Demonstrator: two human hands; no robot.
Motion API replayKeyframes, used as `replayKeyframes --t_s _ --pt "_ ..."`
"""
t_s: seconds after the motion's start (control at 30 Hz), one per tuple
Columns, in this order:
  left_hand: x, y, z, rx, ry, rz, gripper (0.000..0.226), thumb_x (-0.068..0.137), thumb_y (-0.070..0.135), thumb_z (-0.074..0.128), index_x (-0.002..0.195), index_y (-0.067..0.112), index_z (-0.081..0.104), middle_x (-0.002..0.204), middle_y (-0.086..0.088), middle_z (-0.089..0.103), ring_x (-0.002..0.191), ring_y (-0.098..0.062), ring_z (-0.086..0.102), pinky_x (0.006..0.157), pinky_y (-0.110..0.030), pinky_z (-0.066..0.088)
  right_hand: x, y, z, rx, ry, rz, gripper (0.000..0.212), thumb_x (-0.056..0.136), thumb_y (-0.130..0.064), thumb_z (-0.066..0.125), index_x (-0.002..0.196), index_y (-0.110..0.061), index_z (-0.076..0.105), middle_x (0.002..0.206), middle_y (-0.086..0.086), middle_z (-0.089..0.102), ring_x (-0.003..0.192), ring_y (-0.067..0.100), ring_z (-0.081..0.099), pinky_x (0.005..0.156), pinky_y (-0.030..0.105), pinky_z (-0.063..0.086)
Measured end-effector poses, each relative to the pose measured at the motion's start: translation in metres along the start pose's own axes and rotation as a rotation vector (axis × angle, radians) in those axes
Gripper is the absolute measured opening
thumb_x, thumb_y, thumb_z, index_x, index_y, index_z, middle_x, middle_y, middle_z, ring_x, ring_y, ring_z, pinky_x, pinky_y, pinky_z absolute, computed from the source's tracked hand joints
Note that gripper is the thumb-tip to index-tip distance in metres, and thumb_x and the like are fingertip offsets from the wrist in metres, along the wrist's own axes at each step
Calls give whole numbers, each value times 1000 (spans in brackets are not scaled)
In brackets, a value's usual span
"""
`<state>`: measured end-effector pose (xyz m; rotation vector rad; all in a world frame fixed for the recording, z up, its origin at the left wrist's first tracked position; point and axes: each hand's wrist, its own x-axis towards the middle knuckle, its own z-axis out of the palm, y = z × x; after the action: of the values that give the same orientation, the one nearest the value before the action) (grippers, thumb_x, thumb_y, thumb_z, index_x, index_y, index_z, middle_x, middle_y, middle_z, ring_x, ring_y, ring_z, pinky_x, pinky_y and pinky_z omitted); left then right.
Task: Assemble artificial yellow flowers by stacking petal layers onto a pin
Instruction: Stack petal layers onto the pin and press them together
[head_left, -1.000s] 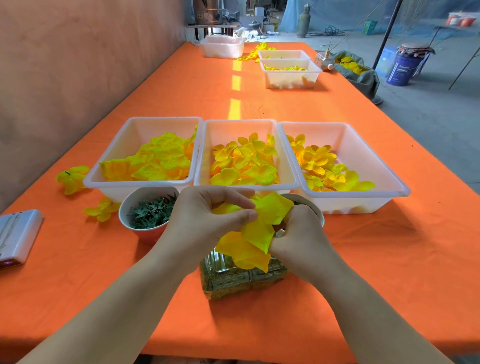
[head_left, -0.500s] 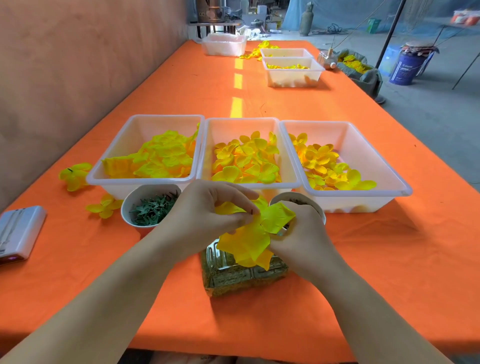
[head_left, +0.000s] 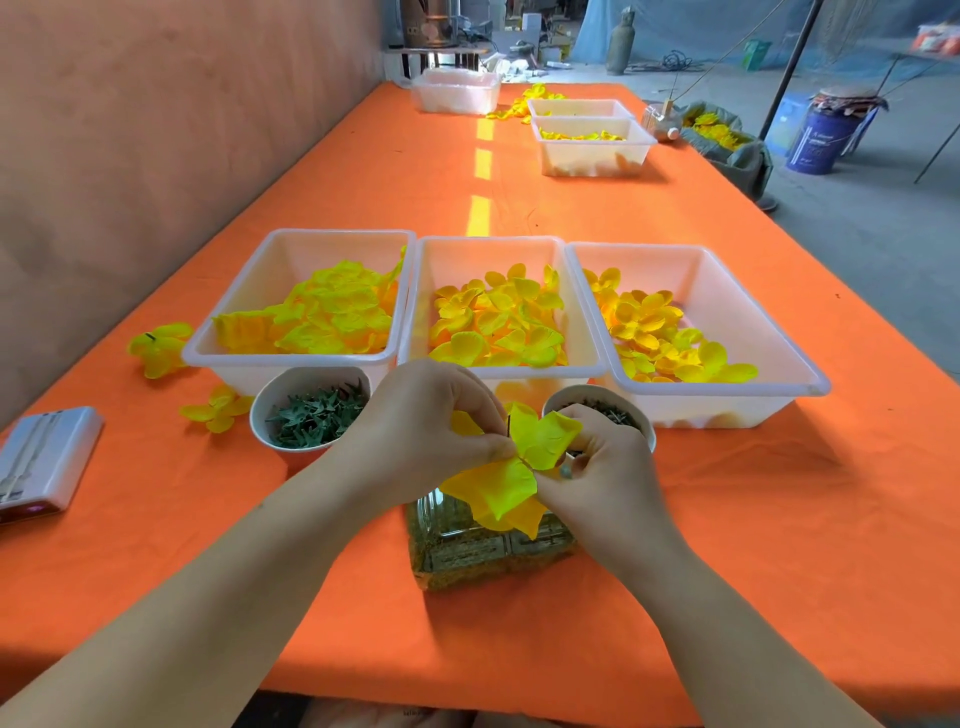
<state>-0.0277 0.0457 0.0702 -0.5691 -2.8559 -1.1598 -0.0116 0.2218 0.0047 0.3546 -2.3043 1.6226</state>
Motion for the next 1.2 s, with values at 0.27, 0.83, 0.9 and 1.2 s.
replayKeyframes --t_s 0.27,0.83,0.9,1.2 --pt "-6 3 8 55 77 -22 11 77 24 84 71 18 76 85 7 68 83 -9 62 76 -34 50 -1 3 -1 13 -50 -7 26 69 -41 76 65 -17 66 69 -7 49 60 6 38 56 24 30" --pt "-6 2 12 89 94 0 7 78 23 80 74 22 74 83 9 63 80 -9 58 71 -31 46 -36 13 -15 -268 114 -347 12 78 -16 71 86 -11 78 95 1 62 88 20 61 73 30 46" --pt "-6 2 12 81 91 8 10 78 21 80 72 23 72 81 11 64 79 -7 59 72 -29 46 -38 17 -13 -283 121 -374 11 77 -16 72 86 -10 77 96 2 61 88 22 60 72 33 46" --pt "-9 -4 21 46 142 44 17 75 20 84 67 26 70 77 10 67 77 -6 65 77 -36 53 -41 21 -10 -261 102 -382 3 81 -10 73 79 -9 75 95 2 62 88 21 59 73 32 45"
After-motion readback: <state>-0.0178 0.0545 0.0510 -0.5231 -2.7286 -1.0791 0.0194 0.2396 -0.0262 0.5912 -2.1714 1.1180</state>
